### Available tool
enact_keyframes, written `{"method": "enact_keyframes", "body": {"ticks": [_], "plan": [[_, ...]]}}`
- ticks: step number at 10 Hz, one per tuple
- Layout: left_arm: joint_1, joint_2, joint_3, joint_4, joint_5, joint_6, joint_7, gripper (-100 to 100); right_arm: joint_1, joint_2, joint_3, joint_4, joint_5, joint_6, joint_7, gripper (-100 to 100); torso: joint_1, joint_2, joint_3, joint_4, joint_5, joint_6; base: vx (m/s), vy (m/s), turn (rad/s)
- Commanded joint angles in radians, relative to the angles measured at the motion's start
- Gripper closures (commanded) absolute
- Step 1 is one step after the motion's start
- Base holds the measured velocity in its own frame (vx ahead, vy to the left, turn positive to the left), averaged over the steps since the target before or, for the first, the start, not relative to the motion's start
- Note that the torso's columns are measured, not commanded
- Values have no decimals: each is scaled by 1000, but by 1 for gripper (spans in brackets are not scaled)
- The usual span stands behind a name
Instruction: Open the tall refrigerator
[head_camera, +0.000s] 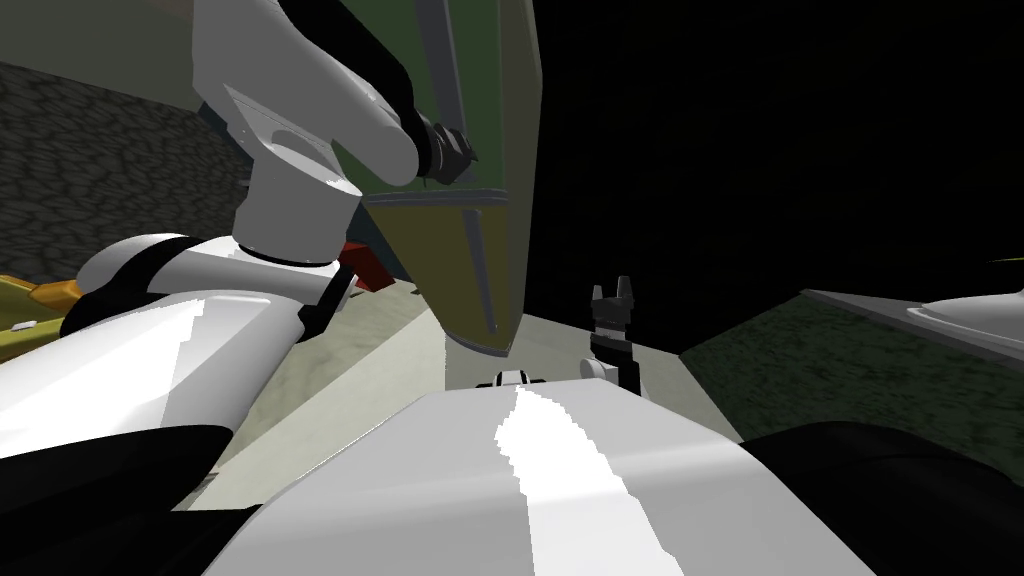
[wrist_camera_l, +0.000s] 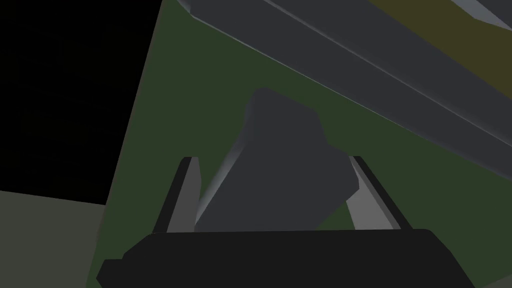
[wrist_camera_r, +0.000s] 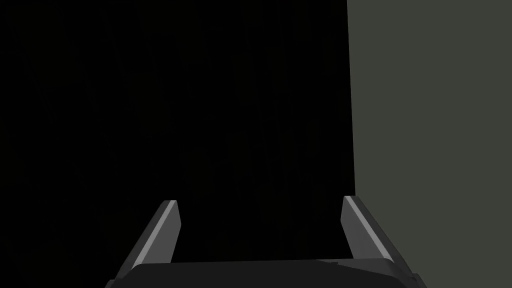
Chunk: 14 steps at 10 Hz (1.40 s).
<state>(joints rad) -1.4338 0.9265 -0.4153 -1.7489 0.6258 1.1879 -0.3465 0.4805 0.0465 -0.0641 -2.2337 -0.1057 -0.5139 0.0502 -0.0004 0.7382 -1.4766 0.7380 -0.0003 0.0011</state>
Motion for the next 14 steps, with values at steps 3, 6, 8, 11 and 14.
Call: {"method": "enact_keyframes", "body": {"ticks": [3,6,8,11,14], "plan": [[-20,-23,14,-65,82,-14,6,100,0,-1,0,0,0,0,0,0,13,6,6,2,6,-3,-115,344,-67],[-31,-34,21,-98,123,-21,9,100,0,0,0,0,0,0,0,0,5,-3,-3,3,3,-5,-132,270,-22],[-41,-46,27,-130,164,-28,12,100,0,-1,0,0,0,0,0,0,9,2,0,4,5,-4,-167,359,-48],[-35,-52,29,-167,198,-31,14,100,0,-1,-1,0,0,0,0,0,7,2,0,4,4,-4,-106,328,-44],[-42,-66,37,-200,243,-42,18,100,0,0,0,0,0,0,0,0,-3,-3,-3,1,-1,1,-32,231,-51]]}}
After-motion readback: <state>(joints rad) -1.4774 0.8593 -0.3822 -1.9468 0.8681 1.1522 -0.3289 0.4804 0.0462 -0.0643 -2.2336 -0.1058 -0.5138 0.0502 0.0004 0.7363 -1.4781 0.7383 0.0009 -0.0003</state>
